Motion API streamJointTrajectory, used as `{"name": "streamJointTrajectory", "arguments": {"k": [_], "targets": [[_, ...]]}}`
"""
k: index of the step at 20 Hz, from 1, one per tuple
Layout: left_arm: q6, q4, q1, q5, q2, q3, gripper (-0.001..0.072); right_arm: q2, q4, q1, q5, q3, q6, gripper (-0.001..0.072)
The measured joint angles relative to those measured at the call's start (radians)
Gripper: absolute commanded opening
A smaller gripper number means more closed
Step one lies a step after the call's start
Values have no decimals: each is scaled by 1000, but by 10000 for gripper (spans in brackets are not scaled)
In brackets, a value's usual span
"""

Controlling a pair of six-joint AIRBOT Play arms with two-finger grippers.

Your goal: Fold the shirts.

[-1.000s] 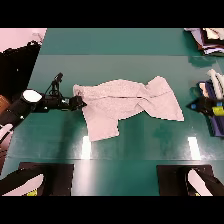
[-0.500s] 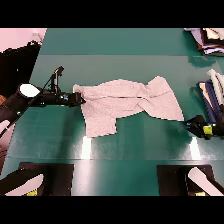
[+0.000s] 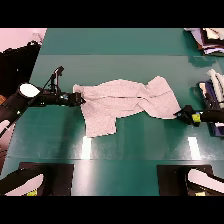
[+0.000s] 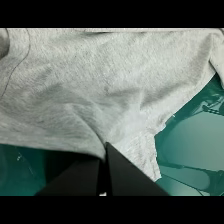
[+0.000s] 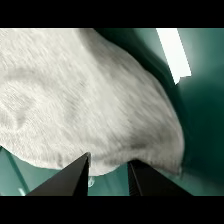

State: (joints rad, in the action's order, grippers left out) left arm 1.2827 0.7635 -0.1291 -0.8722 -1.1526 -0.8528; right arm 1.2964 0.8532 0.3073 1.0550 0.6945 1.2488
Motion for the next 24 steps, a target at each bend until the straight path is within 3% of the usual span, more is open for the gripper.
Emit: {"name": "streamJointTrajectory", "arguments": {"k": [1,2,3,8,12,17,24], "targets": [[0,0,0,0,0,0,27,8,0,-16,-16,9,0,234],[0,0,0,0,0,0,27,13,3,-28,-33,14,-2,64],[0,0,0,-1,0,0,27,19,10,-38,-48,18,-2,16],[9,10,0,-19,31,-15,26,-13,34,-61,-52,27,-3,15],[59,113,0,-72,138,-146,27,-164,23,-63,-10,120,-2,15],[108,271,0,-169,267,-521,27,-360,13,-63,7,422,-2,15],[148,329,0,-232,311,-1114,26,-542,32,-36,34,850,-1,14]]}}
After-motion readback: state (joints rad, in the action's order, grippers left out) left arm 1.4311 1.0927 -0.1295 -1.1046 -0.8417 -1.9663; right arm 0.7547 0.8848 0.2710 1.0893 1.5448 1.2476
